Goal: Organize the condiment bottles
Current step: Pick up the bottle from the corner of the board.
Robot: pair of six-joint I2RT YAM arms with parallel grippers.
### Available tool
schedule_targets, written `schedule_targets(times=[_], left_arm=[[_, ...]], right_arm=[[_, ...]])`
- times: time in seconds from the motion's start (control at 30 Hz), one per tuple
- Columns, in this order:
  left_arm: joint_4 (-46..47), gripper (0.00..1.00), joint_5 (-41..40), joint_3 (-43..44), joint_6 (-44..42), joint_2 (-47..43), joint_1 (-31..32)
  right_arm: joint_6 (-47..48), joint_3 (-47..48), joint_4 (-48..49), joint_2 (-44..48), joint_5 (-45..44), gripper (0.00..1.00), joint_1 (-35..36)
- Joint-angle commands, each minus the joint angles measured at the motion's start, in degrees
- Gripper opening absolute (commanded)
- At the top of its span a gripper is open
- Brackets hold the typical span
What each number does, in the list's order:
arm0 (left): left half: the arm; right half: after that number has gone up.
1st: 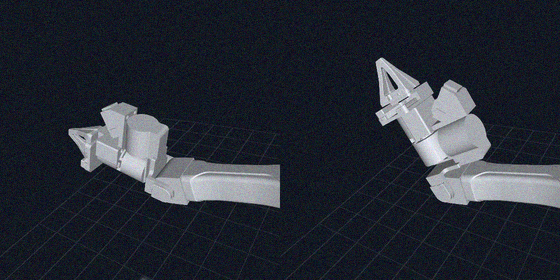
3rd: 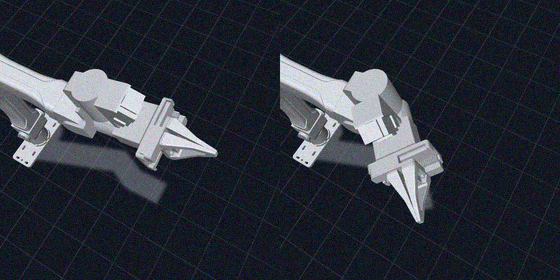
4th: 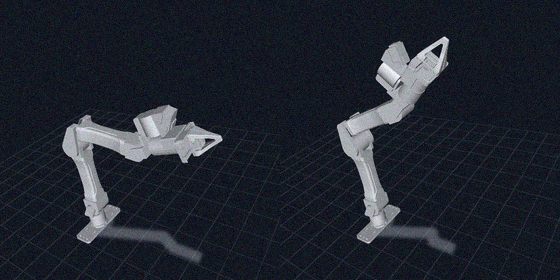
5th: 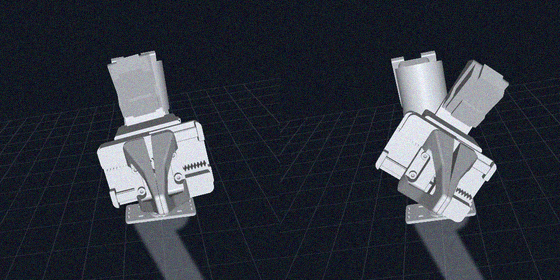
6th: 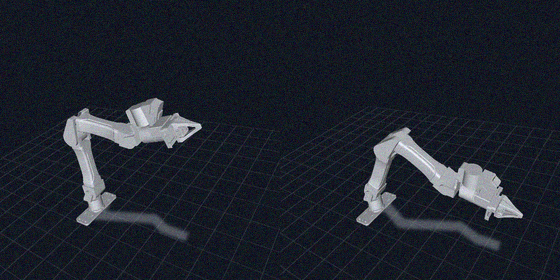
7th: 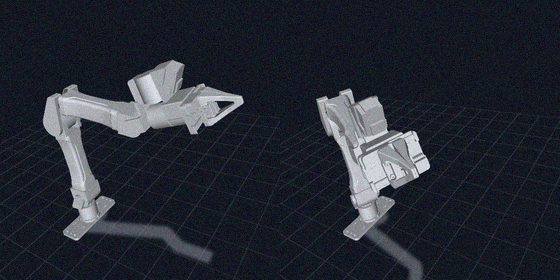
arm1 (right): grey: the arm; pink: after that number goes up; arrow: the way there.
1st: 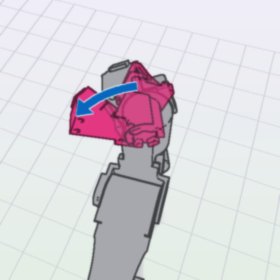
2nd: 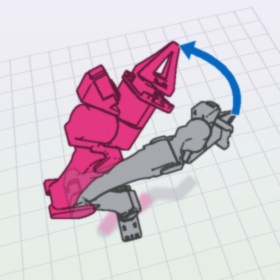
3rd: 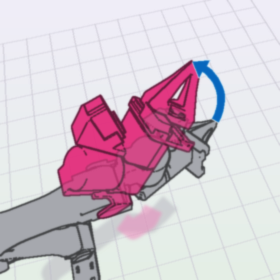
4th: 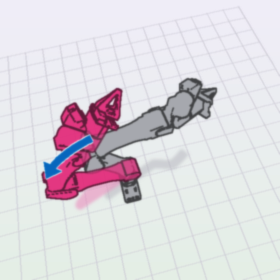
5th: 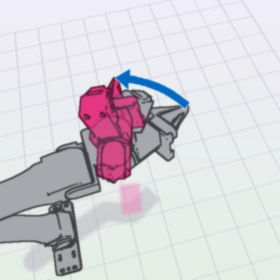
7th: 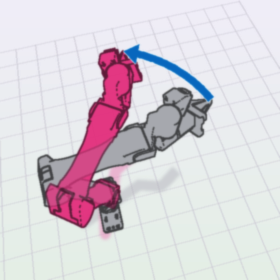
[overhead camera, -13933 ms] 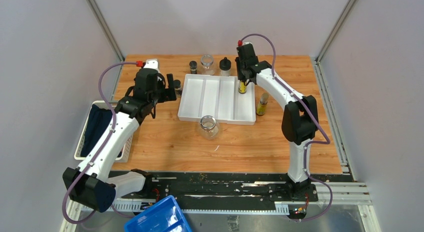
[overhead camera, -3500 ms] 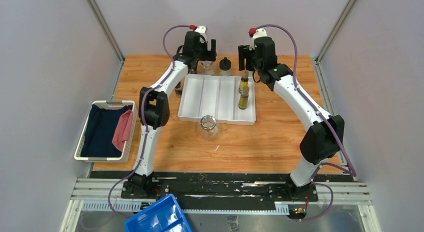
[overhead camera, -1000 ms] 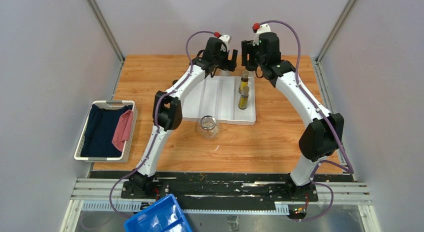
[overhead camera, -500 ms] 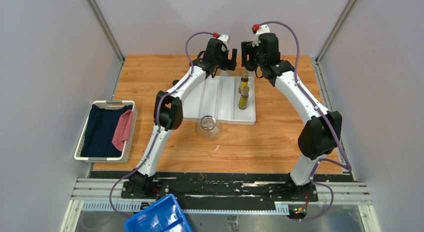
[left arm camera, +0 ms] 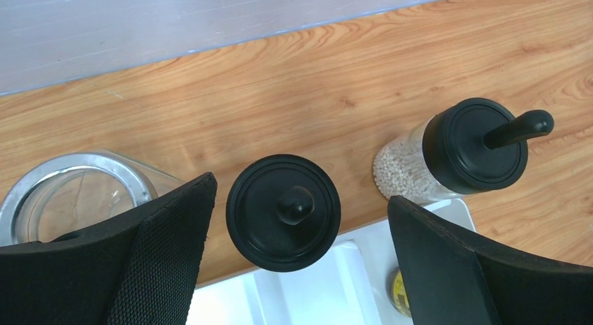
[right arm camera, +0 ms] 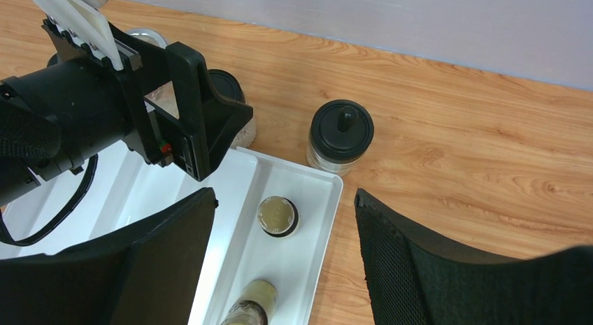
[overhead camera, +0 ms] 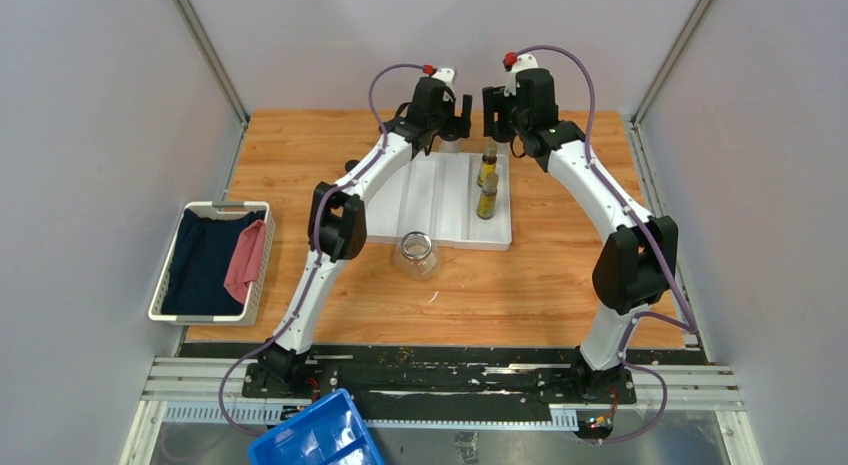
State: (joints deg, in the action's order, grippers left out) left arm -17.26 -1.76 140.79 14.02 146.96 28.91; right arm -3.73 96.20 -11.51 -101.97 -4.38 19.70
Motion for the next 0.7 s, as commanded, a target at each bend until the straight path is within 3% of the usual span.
schedule_targets(times=[0.0,0.33,0.67], left_arm=[[1.05,1.00,-0.45,2.05,0.95,2.52,0.19],[0.65,1.00,-0.35,2.05,2.14,3.19,0.19],[1.34,0.94,-0.59,2.01,3.03,3.95,0.19]], right_arm=[[0.08,1.65,0.20,-0.74,0.78,0.76,-1.05],[0.03,2.14,-0.49,-1.02,1.12,0.76,-1.51],[-0.05,2.17,-1.03,-1.09,1.33,0.75,-2.01]])
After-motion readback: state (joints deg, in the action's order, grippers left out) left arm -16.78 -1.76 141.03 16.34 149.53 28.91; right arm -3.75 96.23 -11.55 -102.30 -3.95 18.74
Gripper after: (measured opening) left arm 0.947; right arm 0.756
